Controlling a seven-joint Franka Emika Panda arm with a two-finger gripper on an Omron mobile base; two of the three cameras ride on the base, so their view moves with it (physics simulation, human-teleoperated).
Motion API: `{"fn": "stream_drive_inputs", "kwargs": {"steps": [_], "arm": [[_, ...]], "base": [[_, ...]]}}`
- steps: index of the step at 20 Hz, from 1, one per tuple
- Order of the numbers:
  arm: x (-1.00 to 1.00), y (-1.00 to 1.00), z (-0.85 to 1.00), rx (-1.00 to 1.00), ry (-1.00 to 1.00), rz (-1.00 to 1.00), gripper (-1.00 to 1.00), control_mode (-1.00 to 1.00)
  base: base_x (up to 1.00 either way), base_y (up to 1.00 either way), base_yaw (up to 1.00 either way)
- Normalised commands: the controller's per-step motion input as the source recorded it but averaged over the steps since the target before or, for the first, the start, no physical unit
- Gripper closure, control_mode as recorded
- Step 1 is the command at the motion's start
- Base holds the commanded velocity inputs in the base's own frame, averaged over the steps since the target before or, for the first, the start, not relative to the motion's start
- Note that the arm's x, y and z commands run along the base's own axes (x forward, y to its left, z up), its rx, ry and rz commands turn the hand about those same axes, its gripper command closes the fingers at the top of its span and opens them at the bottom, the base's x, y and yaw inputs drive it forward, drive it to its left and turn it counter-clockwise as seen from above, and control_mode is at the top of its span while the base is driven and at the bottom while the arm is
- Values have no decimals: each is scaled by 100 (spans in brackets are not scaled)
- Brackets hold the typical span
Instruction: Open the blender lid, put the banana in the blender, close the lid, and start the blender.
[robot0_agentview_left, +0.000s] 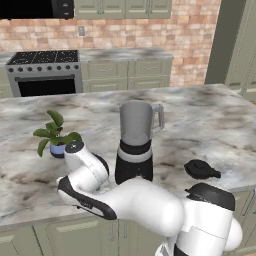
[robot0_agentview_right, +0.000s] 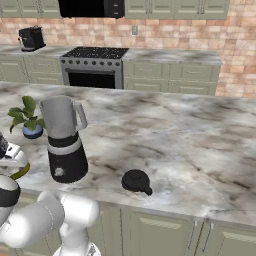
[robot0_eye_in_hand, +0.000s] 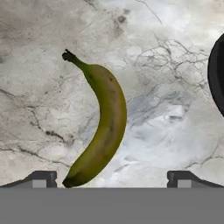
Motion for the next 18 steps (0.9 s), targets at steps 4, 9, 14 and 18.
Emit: {"fn": "stream_drive_inputs", "kwargs": {"steps": [4, 9, 14, 18], "arm": [[25, 3, -28, 6, -2, -3, -100, -100], [14, -2, -23, 10, -10, -1, -100, -100], [1, -2, -21, 13, -12, 0, -100, -100], [0, -22, -21, 12, -7, 0, -100, -100]], "base": [[0, 0, 0], [0, 0, 0], [0, 0, 0], [0, 0, 0]]}}
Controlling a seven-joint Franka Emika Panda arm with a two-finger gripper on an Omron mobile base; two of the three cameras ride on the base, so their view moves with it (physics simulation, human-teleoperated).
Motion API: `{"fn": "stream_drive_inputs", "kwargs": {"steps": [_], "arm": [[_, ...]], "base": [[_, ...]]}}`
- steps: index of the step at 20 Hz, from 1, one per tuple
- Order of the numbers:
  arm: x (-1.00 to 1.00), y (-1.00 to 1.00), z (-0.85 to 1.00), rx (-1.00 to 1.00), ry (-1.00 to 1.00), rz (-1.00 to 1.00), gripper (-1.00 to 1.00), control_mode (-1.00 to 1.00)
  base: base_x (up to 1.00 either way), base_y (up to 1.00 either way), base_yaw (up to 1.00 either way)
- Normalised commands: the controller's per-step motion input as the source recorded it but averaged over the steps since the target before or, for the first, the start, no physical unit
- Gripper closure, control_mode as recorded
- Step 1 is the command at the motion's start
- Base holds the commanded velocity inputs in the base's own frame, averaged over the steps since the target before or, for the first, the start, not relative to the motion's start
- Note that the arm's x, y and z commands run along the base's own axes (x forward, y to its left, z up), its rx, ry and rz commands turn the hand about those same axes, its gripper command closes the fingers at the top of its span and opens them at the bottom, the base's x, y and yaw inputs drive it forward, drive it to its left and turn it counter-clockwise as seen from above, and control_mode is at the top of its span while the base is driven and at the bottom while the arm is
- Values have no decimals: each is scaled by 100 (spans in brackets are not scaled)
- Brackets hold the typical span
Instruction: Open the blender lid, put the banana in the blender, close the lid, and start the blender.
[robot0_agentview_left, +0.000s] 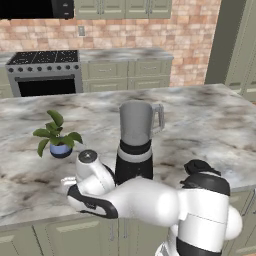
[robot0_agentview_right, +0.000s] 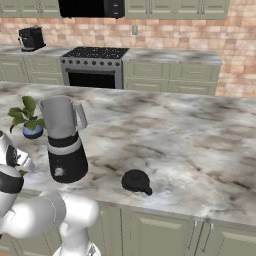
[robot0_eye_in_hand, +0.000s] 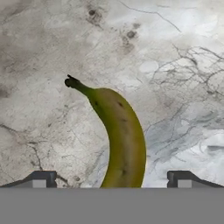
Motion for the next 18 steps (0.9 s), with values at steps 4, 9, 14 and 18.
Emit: {"fn": "stream_drive_inputs", "kwargs": {"steps": [4, 9, 14, 18], "arm": [[0, -8, -18, 2, 0, 0, -100, -100], [10, 16, -27, -2, 1, 0, -100, -100], [3, 16, -9, -2, 1, 0, 100, -100], [-14, 0, -4, 2, -10, -4, 100, -100]], "base": [[0, 0, 0], [0, 0, 0], [0, 0, 0], [0, 0, 0]]}}
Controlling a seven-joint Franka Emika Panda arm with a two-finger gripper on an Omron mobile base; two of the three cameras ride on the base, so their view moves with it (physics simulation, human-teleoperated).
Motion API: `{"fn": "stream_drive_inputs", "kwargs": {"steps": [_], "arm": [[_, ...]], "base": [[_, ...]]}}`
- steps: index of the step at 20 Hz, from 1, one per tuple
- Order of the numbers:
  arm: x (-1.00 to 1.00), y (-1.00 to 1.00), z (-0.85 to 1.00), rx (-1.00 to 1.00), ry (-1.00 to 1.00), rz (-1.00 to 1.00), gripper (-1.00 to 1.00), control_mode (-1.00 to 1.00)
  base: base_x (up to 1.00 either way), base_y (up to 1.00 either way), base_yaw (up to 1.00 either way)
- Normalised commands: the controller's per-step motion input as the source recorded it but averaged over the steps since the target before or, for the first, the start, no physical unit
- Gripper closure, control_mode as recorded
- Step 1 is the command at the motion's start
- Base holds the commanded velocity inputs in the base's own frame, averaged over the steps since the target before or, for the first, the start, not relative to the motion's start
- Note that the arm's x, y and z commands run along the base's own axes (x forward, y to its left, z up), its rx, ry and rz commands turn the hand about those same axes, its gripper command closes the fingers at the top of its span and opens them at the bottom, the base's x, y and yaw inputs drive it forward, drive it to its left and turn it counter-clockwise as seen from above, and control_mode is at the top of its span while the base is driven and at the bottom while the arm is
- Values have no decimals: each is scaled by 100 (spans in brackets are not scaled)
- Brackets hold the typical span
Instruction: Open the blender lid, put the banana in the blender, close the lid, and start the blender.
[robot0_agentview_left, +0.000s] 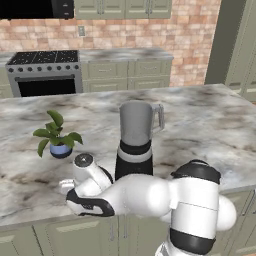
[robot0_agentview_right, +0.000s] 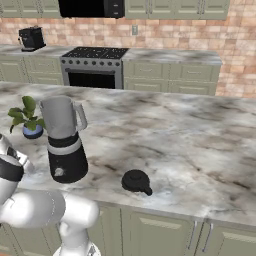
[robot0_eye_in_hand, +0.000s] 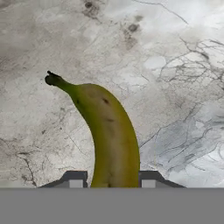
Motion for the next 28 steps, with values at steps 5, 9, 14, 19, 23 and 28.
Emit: {"fn": "stream_drive_inputs", "kwargs": {"steps": [5, 9, 14, 19, 23, 28], "arm": [[-60, -27, 63, 11, -31, -2, 100, -100], [-45, -6, 100, 2, -38, 0, 100, -100], [-10, -26, 100, 0, -39, -11, 100, -100], [0, -21, 100, 0, -37, -19, 100, -100], [0, -23, 100, 0, -36, -22, 100, -100], [0, -24, 100, -1, -24, -22, 100, -100]], "base": [[0, 0, 0], [0, 0, 0], [0, 0, 0], [0, 0, 0], [0, 0, 0], [0, 0, 0]]}}
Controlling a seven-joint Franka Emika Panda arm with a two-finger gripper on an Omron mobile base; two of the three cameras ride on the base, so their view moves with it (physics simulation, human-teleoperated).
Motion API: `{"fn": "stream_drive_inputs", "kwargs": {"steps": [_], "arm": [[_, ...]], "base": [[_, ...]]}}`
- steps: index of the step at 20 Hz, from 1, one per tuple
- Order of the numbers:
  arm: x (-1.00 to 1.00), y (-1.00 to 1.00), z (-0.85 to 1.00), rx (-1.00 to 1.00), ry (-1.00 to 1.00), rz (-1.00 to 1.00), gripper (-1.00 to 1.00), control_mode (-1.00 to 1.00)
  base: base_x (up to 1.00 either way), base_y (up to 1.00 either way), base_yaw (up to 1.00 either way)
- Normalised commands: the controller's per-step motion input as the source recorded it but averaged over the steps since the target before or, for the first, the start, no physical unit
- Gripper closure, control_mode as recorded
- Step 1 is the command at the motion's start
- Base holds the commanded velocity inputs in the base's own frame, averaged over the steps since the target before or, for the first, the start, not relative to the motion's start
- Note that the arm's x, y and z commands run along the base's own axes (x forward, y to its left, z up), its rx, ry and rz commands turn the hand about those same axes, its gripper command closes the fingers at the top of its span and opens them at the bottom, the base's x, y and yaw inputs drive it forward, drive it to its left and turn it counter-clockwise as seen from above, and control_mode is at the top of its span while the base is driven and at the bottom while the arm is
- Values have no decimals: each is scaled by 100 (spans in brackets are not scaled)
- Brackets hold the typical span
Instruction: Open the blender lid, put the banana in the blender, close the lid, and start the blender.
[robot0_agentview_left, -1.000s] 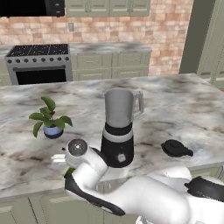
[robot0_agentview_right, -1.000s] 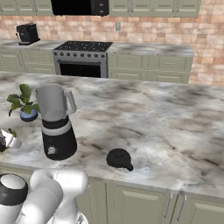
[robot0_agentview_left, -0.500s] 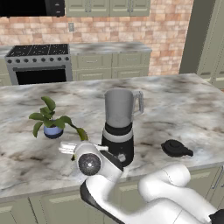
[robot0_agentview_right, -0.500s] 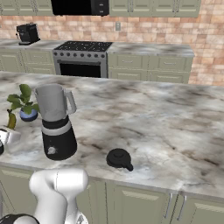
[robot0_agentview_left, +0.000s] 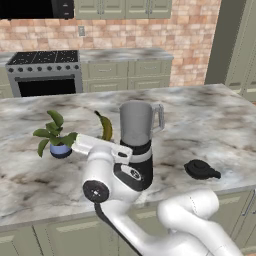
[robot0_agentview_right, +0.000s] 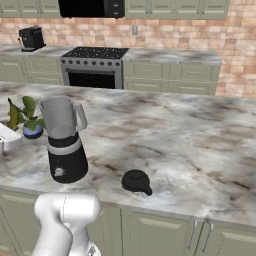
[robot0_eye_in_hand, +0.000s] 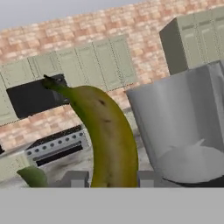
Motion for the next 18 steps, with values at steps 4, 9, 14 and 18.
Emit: {"fn": "stream_drive_inputs", "kwargs": {"steps": [4, 9, 14, 18], "arm": [[0, -30, 100, -8, -11, -22, 100, -100], [0, -31, 100, -12, -9, -19, 100, -100], [-3, -52, 89, -10, -11, -16, 100, -100], [0, -77, 65, -7, -4, -9, 100, -100]], "base": [[0, 0, 0], [0, 0, 0], [0, 0, 0], [0, 0, 0]]}}
